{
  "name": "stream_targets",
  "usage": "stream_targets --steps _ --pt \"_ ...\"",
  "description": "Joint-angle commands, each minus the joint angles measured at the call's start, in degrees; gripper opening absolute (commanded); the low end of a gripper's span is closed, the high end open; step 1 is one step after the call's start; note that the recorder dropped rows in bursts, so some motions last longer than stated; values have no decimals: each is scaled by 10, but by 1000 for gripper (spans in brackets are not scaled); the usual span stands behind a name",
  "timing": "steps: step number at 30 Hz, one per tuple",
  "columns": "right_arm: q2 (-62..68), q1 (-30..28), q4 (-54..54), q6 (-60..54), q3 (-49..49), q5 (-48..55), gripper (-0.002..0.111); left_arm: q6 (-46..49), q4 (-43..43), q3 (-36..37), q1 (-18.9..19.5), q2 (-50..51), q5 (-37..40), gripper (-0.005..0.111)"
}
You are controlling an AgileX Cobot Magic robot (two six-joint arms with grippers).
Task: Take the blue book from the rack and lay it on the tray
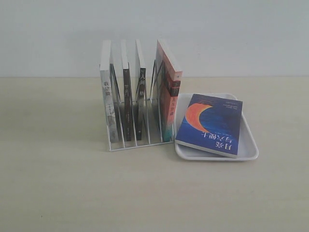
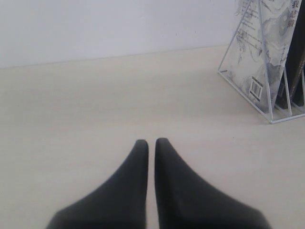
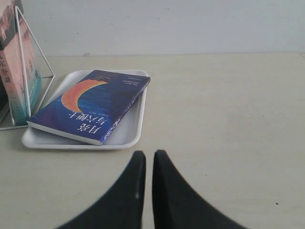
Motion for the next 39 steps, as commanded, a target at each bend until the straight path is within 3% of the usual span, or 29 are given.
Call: stream_targets --steps 1,17,39 --pt "-2 -5 -11 0 0 -2 5 2 -1 -2 1 -2 -7 5" --pt "-2 -5 -98 17 0 16 5 2 -1 -2 1 -2 -7 5" --pt "-2 4 -94 47 0 11 5 2 -1 -2 1 -2 -7 5"
